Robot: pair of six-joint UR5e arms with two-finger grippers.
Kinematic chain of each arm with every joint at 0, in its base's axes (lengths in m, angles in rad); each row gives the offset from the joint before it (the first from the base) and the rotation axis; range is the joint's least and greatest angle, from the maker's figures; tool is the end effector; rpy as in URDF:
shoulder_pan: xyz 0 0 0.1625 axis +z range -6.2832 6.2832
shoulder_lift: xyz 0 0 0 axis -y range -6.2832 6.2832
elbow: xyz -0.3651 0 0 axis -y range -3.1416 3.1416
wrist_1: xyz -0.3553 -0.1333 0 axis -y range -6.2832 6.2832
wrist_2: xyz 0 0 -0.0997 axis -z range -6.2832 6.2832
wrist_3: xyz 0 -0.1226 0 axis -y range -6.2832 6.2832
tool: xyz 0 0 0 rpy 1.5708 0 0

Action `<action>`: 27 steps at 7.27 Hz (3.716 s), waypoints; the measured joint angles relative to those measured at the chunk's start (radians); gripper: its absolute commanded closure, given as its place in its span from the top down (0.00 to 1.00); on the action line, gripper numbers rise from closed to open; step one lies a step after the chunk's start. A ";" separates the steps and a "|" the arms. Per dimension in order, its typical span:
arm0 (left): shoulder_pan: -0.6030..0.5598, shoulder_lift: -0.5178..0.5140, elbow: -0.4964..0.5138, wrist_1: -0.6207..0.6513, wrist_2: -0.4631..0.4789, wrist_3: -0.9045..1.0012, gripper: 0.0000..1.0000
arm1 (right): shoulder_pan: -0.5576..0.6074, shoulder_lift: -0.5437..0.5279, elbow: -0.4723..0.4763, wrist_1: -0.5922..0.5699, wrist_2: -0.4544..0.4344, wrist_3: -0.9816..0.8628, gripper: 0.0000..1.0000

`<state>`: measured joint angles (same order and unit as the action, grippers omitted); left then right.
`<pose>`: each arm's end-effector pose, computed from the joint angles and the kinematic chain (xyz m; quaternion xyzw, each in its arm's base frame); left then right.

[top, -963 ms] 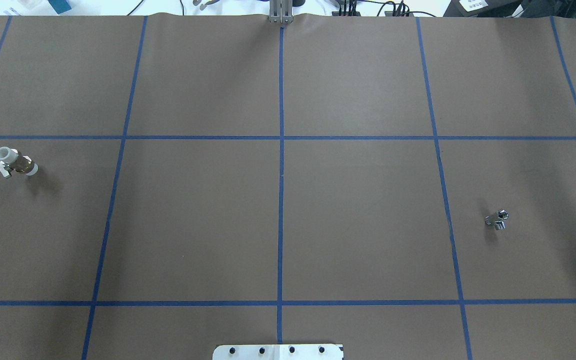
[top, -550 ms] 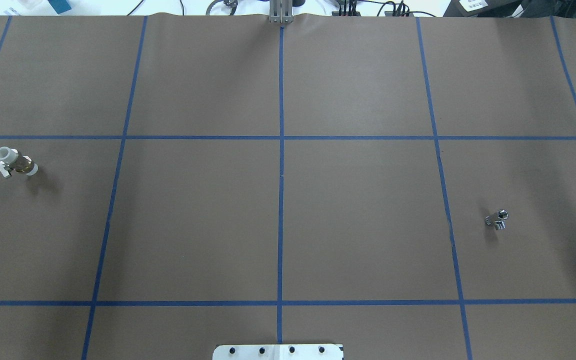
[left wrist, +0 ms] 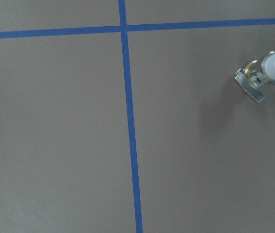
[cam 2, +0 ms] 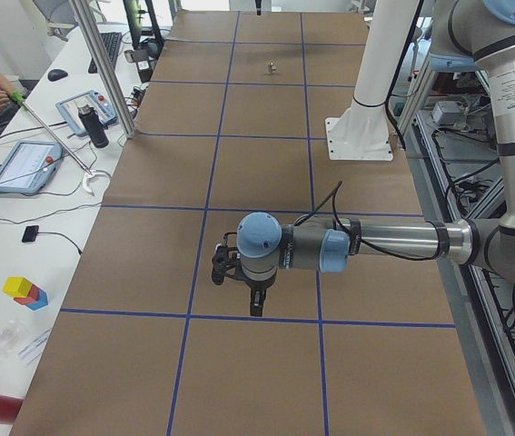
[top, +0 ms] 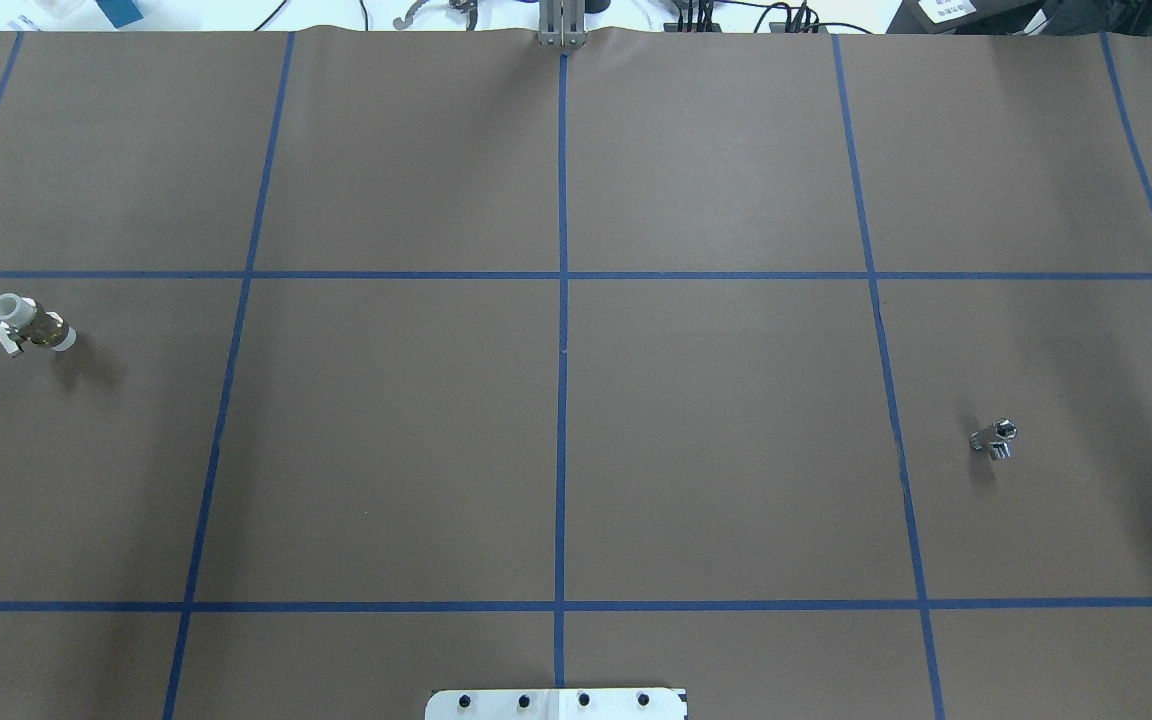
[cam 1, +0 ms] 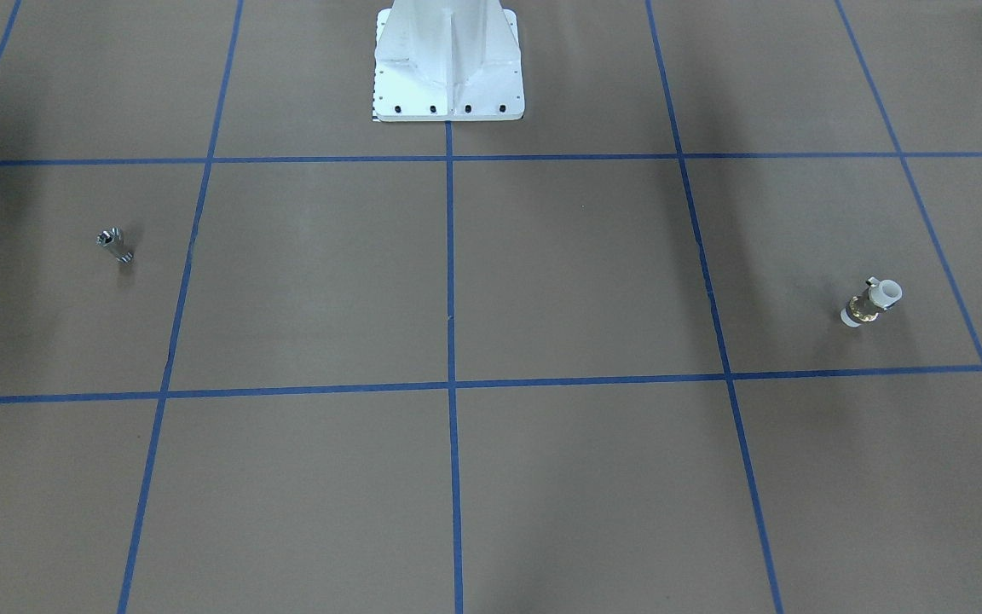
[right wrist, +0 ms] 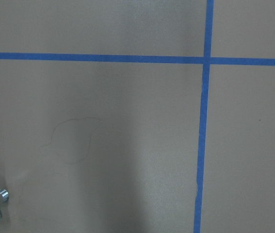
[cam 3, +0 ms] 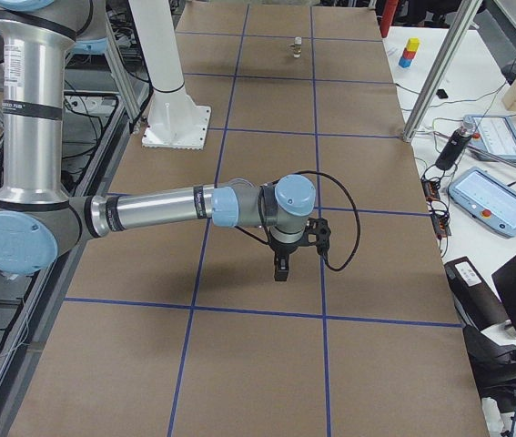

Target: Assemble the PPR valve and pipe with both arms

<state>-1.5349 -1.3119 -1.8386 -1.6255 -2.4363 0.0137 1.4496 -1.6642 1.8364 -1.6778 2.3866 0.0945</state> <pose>-0.0268 -0.3676 0.5852 0.0242 0.4195 0.0358 0.9067 -0.0072 -0.4232 0.5425 -0.0129 -0.3974 -0.0252 0.9172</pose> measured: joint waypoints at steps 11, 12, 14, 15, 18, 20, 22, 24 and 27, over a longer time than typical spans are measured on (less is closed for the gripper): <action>0.408 -0.284 0.085 -0.115 0.128 -0.504 0.99 | -0.005 0.007 0.004 0.000 0.004 -0.002 1.00; 0.417 -0.311 0.113 -0.116 0.140 -0.511 0.99 | -0.006 0.007 0.004 0.000 0.004 -0.001 1.00; 0.425 -0.331 0.152 -0.127 0.151 -0.509 0.97 | -0.008 0.009 0.004 0.000 0.003 0.000 1.00; 0.430 -0.337 0.174 -0.148 0.152 -0.508 0.96 | -0.008 0.010 0.004 0.000 0.003 0.001 1.00; 0.433 -0.344 0.227 -0.213 0.152 -0.508 0.76 | -0.013 0.012 0.004 0.000 0.003 0.001 1.00; 0.433 -0.346 0.232 -0.219 0.152 -0.508 0.68 | -0.014 0.012 0.004 0.001 0.003 0.001 1.00; 0.434 -0.351 0.234 -0.218 0.152 -0.508 0.68 | -0.014 0.012 0.004 0.001 0.003 0.001 1.00; 0.434 -0.355 0.234 -0.217 0.152 -0.508 0.68 | -0.014 0.012 0.004 0.001 0.003 0.001 1.00; 0.433 -0.355 0.234 -0.217 0.152 -0.507 0.68 | -0.014 0.012 0.004 0.001 0.003 0.001 1.00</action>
<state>-1.1021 -1.6672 -1.6041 -1.8423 -2.2841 -0.4936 1.4358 -1.6521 1.8408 -1.6769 2.3899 0.0951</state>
